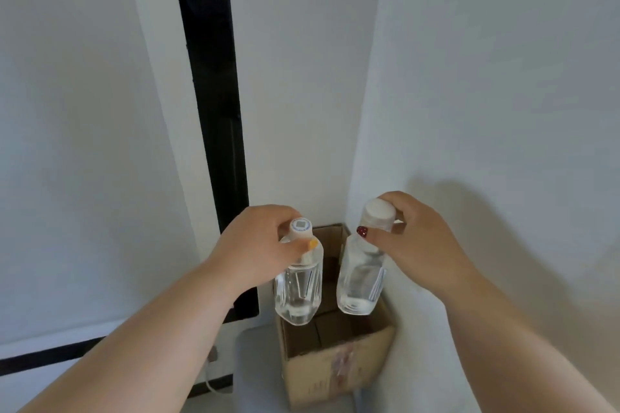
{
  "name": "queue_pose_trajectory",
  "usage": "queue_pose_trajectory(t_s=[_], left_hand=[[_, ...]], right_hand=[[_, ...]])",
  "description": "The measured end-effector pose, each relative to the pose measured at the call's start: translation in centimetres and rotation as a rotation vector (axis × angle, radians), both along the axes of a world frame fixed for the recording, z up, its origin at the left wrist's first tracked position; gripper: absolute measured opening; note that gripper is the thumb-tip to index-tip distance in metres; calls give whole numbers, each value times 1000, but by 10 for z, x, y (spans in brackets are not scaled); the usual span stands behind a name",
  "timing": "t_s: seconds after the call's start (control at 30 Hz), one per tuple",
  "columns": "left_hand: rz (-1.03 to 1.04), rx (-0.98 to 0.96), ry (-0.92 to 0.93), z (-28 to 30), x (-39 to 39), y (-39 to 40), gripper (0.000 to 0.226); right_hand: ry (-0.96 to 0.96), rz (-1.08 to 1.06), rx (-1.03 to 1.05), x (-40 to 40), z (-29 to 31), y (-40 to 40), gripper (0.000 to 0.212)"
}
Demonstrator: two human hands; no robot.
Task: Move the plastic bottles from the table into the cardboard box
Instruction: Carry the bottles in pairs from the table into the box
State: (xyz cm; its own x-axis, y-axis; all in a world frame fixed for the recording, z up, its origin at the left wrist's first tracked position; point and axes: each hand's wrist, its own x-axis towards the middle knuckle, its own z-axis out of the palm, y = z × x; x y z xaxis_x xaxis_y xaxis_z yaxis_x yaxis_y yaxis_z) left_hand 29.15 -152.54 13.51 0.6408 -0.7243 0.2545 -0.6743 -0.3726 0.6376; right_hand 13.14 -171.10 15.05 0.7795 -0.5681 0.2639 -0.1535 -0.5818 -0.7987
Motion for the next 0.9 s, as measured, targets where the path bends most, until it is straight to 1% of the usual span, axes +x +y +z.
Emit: queue_pose_trajectory(t_s=[0.07,0.17,0.3,0.43,0.63,0.8,0.9], left_hand=[[6,21,7,-7,22,-16,16],[11,59,42,-28,56,-46,23],[0,142,85,-59,87,-80,22],[-1,213,143,-98,111,-104,15],[2,363,186,-150,132,-125,20],[-8,514,154,-187,148,-141,14],[-19,622,59,-204,157,-149,11]], right_hand=[[9,13,13,24,-10,-15,22],[81,26,50,63,-35,-43,23],[170,37,97,105,-80,-72,29],[261,39,110,140,-131,-92,32],[429,49,105,178,-197,-104,22],[530,61,79,195,-235,-112,14],[589,28,21,203,-249,-115,17]])
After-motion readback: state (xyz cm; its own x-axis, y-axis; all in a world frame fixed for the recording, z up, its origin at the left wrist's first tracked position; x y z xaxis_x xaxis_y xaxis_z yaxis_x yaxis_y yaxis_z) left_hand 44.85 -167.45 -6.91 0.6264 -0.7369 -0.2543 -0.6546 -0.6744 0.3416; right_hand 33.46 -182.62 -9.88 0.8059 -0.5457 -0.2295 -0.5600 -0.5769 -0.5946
